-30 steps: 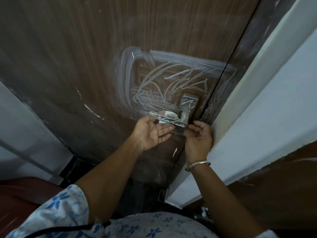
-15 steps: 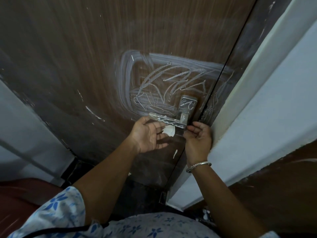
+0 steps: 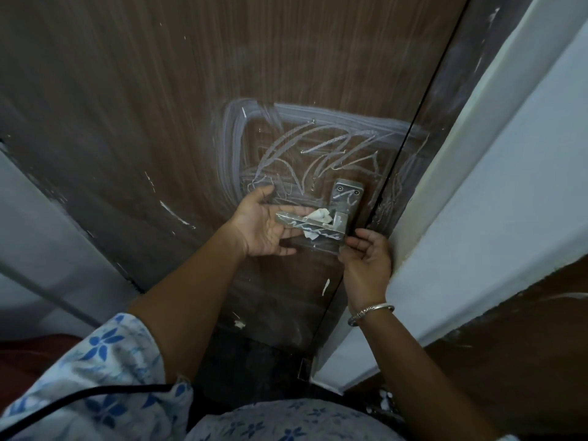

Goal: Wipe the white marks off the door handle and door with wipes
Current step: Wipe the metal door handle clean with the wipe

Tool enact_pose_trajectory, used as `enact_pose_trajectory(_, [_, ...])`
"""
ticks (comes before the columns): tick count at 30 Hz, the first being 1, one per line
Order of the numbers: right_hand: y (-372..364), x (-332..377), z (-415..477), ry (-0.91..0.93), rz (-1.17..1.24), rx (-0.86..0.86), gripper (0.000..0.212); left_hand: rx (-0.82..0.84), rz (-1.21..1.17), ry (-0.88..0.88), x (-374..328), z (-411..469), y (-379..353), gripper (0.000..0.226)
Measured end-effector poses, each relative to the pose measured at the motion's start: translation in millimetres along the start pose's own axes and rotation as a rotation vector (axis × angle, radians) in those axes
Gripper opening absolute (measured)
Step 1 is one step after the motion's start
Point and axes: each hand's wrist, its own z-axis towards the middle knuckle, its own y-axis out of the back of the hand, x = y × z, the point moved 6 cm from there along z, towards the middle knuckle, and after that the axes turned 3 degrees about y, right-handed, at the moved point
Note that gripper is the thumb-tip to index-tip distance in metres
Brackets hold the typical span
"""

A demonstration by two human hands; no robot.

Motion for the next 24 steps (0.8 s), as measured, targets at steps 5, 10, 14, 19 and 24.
enact_pose_trajectory(5, [0,1,0,-0.001,0.015,-0.002,0.039,-0.018,0.182,-0.027,-20,-11,-8,0.071])
enact_pose_trajectory(10, [-3,3,0,0.009,0.018,0.009,0.039,-0.114,0.493,-0.025,-35,-21,-21,0.061])
enact_pose_trajectory(14, [-5,6,1,0.027,0.018,0.027,0.038,-0.134,0.654,-0.056,-42,-22,-32,0.06])
enact_pose_trajectory(19, [-5,7,2,0.033,0.037,0.026,0.038,-0.183,0.678,-0.202,-60,-26,-46,0.053])
enact_pose_trajectory(24, [-8,6,6,0.021,0.053,0.03,0.037,-0.27,0.768,-0.254,-62,-31,-51,0.025])
